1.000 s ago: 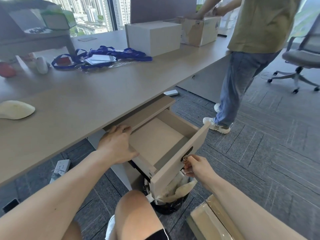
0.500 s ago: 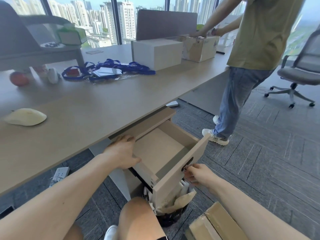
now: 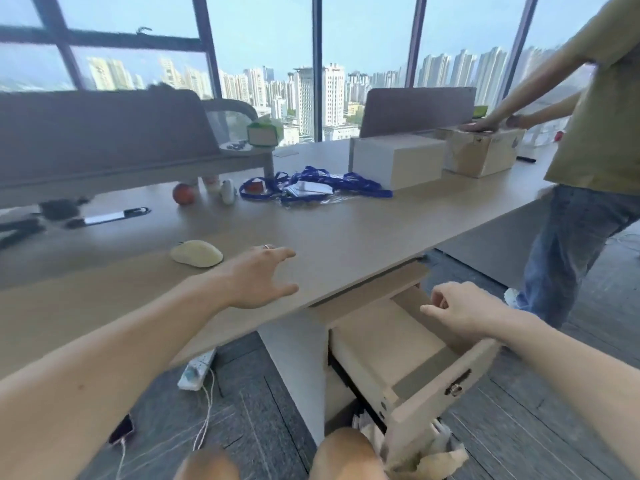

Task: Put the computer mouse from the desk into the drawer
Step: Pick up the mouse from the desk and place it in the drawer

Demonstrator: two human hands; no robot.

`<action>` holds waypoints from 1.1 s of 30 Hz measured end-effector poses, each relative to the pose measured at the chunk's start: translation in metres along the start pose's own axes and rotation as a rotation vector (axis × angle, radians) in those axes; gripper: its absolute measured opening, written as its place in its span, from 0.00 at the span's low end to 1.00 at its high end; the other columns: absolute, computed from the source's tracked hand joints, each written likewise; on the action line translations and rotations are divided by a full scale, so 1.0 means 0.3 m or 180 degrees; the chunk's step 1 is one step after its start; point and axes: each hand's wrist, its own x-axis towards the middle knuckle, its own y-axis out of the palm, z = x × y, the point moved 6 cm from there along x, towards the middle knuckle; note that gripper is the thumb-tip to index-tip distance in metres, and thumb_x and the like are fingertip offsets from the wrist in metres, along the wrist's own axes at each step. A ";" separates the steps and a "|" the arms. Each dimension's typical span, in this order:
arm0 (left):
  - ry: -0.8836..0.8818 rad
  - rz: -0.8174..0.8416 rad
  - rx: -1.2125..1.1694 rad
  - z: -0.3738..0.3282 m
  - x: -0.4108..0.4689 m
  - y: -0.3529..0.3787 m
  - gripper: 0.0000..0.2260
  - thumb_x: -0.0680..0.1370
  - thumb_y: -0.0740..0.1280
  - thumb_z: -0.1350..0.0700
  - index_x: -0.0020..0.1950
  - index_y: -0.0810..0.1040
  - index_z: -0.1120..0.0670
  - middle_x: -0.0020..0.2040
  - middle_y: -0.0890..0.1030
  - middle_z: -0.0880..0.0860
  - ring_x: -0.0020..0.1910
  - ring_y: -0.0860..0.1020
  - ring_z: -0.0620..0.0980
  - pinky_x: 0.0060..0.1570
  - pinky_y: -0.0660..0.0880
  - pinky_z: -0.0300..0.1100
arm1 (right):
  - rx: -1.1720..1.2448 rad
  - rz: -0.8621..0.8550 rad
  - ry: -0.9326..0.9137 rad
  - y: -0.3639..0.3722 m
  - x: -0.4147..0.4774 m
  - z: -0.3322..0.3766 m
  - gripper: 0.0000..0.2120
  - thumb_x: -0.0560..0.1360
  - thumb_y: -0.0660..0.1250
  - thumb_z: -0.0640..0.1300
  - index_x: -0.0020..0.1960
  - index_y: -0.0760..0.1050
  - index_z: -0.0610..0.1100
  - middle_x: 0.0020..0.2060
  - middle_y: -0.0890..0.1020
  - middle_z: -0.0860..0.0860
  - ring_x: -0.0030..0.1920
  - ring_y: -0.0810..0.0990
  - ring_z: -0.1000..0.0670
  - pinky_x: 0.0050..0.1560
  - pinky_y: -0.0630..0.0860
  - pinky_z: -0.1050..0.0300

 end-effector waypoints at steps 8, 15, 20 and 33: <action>-0.1080 0.0132 0.0283 0.490 -0.258 -0.085 0.31 0.76 0.66 0.39 0.76 0.63 0.47 0.74 0.70 0.52 0.70 0.69 0.53 0.68 0.67 0.47 | 0.0317 -0.0153 -0.1280 -0.053 0.128 0.586 0.14 0.76 0.64 0.58 0.56 0.77 0.51 0.51 0.82 0.53 0.52 0.80 0.49 0.55 0.78 0.48; -0.1742 0.0249 0.0096 0.806 -0.406 -0.039 0.35 0.77 0.64 0.38 0.79 0.57 0.48 0.79 0.61 0.53 0.76 0.61 0.53 0.73 0.61 0.50 | 0.0057 -0.0195 -0.2151 -0.016 0.234 1.066 0.19 0.78 0.62 0.59 0.65 0.73 0.53 0.62 0.79 0.51 0.60 0.77 0.47 0.59 0.75 0.48; -0.1895 0.0088 0.0202 0.952 -0.450 -0.017 0.36 0.76 0.62 0.35 0.79 0.58 0.50 0.78 0.63 0.54 0.76 0.62 0.55 0.73 0.62 0.50 | 0.0279 -0.0145 -0.2464 0.030 0.320 1.291 0.23 0.76 0.64 0.59 0.69 0.68 0.55 0.65 0.75 0.51 0.64 0.75 0.47 0.61 0.75 0.47; -0.1989 -0.0134 0.0209 1.066 -0.449 0.073 0.40 0.72 0.48 0.26 0.79 0.58 0.46 0.80 0.61 0.51 0.77 0.59 0.54 0.73 0.59 0.54 | 0.0533 -0.0190 -0.2869 0.162 0.467 1.541 0.31 0.75 0.64 0.61 0.75 0.63 0.56 0.72 0.67 0.50 0.72 0.67 0.44 0.69 0.69 0.46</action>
